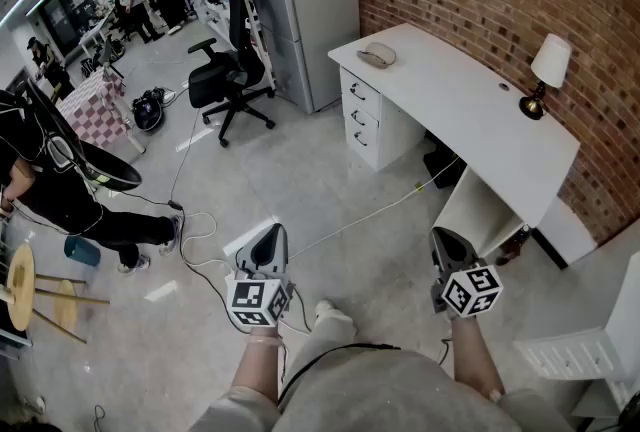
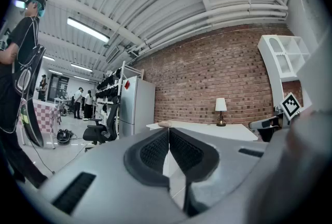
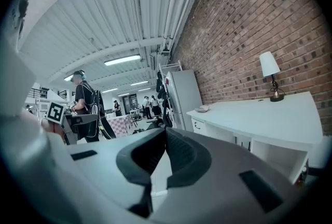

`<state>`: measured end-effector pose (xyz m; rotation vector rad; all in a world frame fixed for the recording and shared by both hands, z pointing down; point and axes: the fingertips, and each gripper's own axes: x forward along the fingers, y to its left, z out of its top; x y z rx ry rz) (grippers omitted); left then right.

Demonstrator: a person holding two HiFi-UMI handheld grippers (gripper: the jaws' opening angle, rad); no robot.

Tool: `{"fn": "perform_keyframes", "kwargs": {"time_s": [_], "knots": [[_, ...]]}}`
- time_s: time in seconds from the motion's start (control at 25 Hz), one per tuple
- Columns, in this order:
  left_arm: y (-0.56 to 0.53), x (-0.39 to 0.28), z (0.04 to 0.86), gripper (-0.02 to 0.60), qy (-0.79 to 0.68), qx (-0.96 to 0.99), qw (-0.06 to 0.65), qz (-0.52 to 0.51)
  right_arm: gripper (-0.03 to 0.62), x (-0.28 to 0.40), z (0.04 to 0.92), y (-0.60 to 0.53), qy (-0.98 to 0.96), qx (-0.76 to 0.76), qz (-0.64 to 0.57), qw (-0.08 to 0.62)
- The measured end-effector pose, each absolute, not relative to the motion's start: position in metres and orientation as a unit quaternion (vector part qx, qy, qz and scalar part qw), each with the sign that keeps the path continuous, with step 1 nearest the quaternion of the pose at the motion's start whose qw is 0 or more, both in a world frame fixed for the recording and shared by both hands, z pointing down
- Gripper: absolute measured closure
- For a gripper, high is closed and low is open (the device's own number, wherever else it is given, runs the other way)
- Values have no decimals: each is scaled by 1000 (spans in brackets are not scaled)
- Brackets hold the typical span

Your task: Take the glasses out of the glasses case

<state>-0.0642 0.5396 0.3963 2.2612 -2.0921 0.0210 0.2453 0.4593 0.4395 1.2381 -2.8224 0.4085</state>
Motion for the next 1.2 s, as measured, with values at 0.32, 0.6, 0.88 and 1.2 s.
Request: {"fn": "perform_keyframes", "kwargs": {"time_s": [0.32, 0.6, 0.88, 1.2], "knots": [[525, -63, 408, 575, -672, 739, 37, 6, 588, 245, 447, 448, -905, 406, 128, 18], [482, -77, 424, 575, -660, 749, 52, 12, 588, 228, 457, 416, -903, 408, 133, 24], [428, -114, 442, 575, -661, 747, 71, 18, 588, 198, 475, 368, -901, 407, 147, 39], [367, -161, 445, 575, -656, 751, 70, 25, 588, 161, 484, 309, -889, 425, 170, 34]]}}
